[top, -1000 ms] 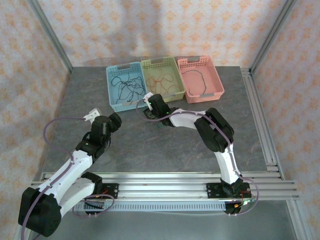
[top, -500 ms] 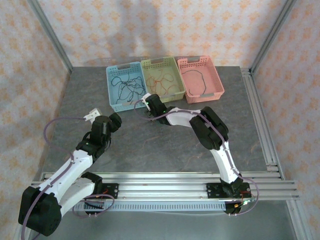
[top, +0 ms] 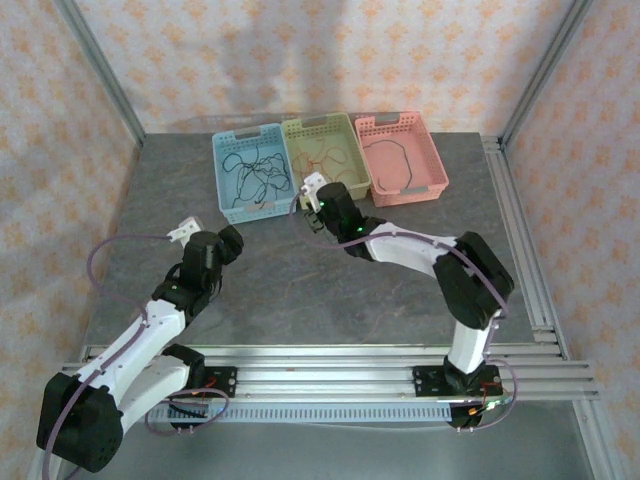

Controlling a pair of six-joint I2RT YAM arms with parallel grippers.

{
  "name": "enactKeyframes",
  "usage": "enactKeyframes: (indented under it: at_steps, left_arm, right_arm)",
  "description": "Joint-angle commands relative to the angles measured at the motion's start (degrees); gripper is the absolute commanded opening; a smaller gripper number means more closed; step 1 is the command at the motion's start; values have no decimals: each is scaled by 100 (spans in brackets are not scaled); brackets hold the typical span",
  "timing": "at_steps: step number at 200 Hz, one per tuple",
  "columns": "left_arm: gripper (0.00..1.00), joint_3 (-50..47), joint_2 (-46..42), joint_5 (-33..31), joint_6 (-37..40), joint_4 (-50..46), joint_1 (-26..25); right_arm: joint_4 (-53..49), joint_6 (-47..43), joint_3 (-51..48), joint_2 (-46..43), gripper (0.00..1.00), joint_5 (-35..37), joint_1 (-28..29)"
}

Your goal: Untangle the cables

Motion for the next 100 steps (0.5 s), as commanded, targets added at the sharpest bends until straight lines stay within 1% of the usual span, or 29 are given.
enactKeyframes:
  at_steps: [1, 27, 50, 80, 100]
  left_arm:
    - [81, -20, 37, -114, -69, 87, 43]
    - [81, -11, 50, -109, -67, 82, 43]
    - [81, -13, 59, -107, -69, 86, 43]
    - [81, -11, 50, -99, -65, 85, 43]
    - [81, -11, 55, -104, -60, 81, 43]
  right_arm:
    - [154, 113, -53, -319, 0, 223, -314]
    - [120, 133, 241, -349, 0, 632, -695]
    - [218, 415, 621, -184, 0, 929, -1182]
    - [242, 656, 1298, 217, 0, 1289, -1734]
    - [168, 811, 1804, 595, 0, 1383, -2020]
